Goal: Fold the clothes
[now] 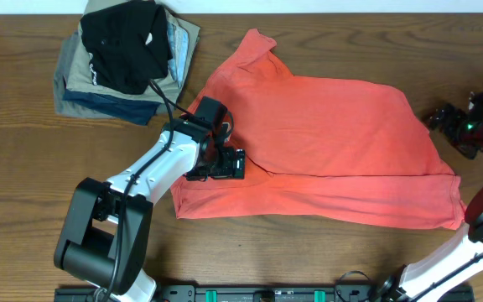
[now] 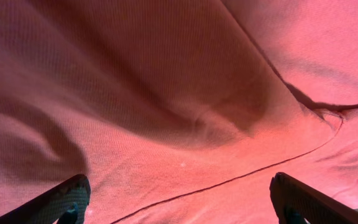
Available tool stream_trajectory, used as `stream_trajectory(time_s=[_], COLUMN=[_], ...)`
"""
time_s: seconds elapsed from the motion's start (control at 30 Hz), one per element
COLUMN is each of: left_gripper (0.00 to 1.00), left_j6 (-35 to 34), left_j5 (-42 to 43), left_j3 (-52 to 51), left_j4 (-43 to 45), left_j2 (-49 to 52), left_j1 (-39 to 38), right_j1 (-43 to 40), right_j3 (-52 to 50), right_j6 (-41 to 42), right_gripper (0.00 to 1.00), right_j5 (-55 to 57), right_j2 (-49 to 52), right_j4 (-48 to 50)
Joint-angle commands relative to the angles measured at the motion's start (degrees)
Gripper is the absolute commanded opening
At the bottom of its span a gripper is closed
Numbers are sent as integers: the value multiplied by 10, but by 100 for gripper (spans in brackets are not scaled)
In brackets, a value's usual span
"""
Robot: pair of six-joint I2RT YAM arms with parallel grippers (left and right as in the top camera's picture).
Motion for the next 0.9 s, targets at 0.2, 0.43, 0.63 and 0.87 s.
stream_trajectory(time_s=[0.2, 0.43, 0.63, 0.87], left_gripper=[93, 93, 93, 94], left_j6=[1, 1, 1, 1], left_j5=[3, 2, 2, 2], left_j3=[-6, -6, -6, -6], left_j4=[0, 0, 0, 0], left_j2=[5, 5, 5, 5], left_j1=[0, 0, 0, 0], right_j1=[51, 57, 53, 60], right_j3=[2, 2, 37, 151], right_j6=[-27, -26, -8, 15], right_gripper=[68, 41, 1, 1], right_j5=[-45, -43, -10, 87], right_j2=[39, 39, 37, 15], right_j4=[2, -7, -42, -179])
